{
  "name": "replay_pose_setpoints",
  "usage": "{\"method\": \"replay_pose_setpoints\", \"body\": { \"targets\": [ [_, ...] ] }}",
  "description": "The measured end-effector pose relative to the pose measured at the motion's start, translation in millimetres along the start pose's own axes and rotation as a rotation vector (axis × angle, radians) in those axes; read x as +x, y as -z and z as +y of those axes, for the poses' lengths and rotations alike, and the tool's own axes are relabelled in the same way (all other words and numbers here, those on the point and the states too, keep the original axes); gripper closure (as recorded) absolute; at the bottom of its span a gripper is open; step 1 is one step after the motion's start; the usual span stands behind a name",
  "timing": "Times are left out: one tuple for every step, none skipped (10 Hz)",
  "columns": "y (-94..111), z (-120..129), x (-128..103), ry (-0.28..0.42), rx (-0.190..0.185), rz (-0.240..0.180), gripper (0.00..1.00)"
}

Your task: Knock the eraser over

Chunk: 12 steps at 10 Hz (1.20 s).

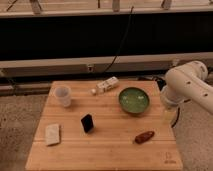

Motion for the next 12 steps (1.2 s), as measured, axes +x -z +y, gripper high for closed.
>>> {"method": "replay_pose_setpoints", "body": {
  "targets": [
    [0, 1, 0, 0.001, -0.001, 0.001, 0.2],
    [-1, 2, -3, 0.006, -0.001, 0.003, 0.2],
    [-4, 6, -14, 0.023, -0.001, 0.008, 0.2],
    [-7, 9, -29, 0.038, -0.002, 0.008, 0.2],
    [-9, 11, -42, 0.053, -0.003, 0.008, 0.2],
    [-9, 13, -50, 0.059, -0.002, 0.012, 0.2],
    [-10, 15, -56, 0.07, -0.002, 0.015, 0.2],
    [-13, 17, -58, 0.081, -0.001, 0.018, 0.2],
    [-16, 20, -59, 0.09, -0.003, 0.019, 0.2],
    [-20, 24, -67, 0.105, -0.003, 0.023, 0.2],
    [-24, 28, -82, 0.119, -0.006, 0.022, 0.2],
    [-26, 30, -95, 0.135, -0.005, 0.024, 0.2]
  ]
}}
